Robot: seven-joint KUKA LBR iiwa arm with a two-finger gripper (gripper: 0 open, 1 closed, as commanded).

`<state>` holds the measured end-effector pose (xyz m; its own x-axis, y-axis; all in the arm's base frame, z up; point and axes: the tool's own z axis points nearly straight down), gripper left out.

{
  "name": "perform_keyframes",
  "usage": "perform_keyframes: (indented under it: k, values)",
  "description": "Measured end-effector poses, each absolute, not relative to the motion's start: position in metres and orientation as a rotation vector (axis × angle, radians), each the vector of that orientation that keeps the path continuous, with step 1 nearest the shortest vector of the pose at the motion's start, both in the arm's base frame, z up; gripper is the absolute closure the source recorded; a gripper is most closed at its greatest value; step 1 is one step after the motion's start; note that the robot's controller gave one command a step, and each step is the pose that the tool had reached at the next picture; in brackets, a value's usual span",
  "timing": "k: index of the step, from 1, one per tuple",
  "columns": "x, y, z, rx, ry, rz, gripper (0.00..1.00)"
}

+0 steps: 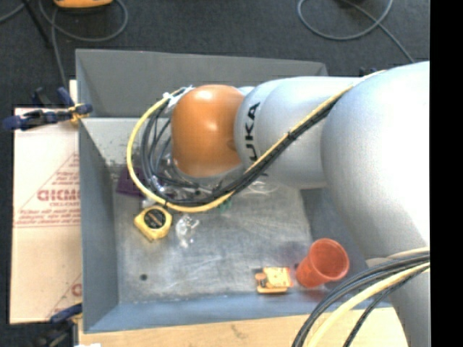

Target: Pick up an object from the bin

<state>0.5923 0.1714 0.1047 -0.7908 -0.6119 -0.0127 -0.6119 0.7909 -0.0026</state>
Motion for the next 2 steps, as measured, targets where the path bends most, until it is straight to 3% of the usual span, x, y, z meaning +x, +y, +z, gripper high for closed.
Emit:
perform_keyframes:
  k: [1,2]
  values:
    - [0.5897,0.1695,0.0903,-1.032,2.957,0.003,0.00]
    - [0.5815,0.1639,0.0805,-1.309,2.849,-0.002,0.00]
